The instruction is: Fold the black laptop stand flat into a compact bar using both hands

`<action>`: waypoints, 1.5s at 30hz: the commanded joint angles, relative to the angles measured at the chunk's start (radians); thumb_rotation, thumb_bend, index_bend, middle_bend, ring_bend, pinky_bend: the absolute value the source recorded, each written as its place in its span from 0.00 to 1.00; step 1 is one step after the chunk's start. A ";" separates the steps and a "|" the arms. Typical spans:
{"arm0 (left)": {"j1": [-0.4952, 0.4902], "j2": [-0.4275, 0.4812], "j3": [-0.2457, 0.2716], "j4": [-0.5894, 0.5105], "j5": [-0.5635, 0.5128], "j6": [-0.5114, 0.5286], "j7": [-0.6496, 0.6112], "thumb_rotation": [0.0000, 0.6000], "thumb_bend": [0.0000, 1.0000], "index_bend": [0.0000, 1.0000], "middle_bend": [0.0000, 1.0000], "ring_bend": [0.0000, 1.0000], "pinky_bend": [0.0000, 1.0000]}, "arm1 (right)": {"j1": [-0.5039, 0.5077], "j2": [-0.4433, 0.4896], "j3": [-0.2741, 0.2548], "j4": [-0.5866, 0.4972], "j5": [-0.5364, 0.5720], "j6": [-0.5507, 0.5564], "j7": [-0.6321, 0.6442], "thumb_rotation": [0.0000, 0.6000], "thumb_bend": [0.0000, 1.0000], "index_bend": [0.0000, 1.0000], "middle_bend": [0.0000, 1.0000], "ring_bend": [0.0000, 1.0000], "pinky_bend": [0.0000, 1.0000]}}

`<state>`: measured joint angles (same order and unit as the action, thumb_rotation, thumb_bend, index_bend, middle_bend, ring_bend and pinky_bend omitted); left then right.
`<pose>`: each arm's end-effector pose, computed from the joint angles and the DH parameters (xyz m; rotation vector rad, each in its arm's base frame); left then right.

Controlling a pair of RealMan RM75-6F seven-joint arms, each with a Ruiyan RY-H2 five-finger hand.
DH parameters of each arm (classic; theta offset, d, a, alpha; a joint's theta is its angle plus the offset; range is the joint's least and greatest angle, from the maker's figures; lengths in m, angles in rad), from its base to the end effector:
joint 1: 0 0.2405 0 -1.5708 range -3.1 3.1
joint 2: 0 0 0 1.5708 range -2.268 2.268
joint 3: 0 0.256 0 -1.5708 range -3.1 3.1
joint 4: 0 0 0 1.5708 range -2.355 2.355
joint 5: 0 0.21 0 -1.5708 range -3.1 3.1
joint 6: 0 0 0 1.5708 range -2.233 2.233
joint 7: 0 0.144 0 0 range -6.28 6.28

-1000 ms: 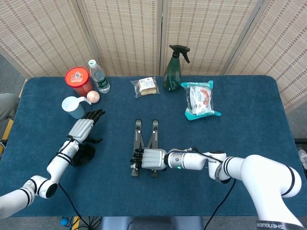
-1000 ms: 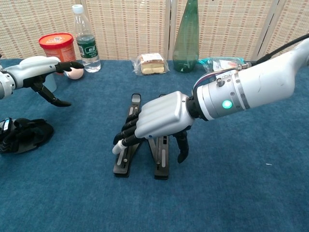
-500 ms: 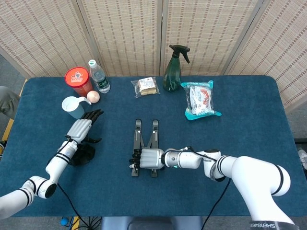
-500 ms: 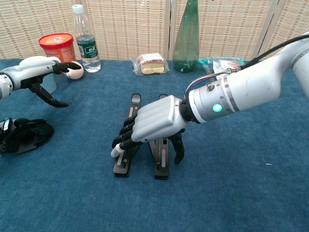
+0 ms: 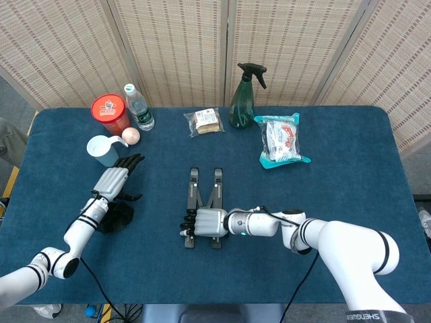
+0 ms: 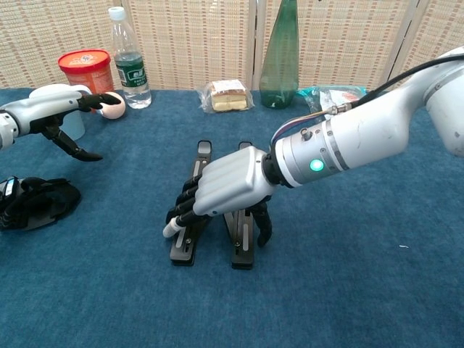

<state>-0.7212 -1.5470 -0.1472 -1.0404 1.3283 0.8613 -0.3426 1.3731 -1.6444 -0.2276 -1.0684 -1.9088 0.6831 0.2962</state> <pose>-0.2353 0.3952 0.0203 -1.6924 -1.1865 -1.0114 -0.0545 -0.3570 -0.0951 2.8783 0.0268 0.5586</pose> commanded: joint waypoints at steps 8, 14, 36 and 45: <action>0.000 -0.005 0.000 0.008 0.003 -0.003 -0.007 1.00 0.17 0.00 0.00 0.00 0.00 | -0.014 -0.025 -0.004 0.043 0.004 0.052 0.022 1.00 0.00 0.00 0.19 0.00 0.00; 0.001 -0.012 0.001 0.016 0.005 -0.004 -0.013 1.00 0.17 0.00 0.00 0.00 0.00 | -0.013 -0.035 -0.007 0.063 0.006 0.055 0.029 1.00 0.00 0.02 0.26 0.00 0.00; 0.001 -0.021 0.003 0.031 0.019 -0.002 -0.031 1.00 0.17 0.00 0.00 0.00 0.00 | -0.054 -0.081 -0.003 0.152 0.004 0.170 0.052 1.00 0.25 0.42 0.55 0.17 0.00; -0.004 -0.021 0.000 0.027 0.019 -0.003 -0.020 1.00 0.17 0.00 0.00 0.00 0.00 | -0.061 -0.051 0.006 0.120 0.022 0.174 0.058 1.00 0.22 0.23 0.27 0.06 0.00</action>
<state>-0.7249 -1.5683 -0.1465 -1.0131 1.3470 0.8580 -0.3633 1.3112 -1.7078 -0.2268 -0.9315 -1.8959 0.8659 0.3595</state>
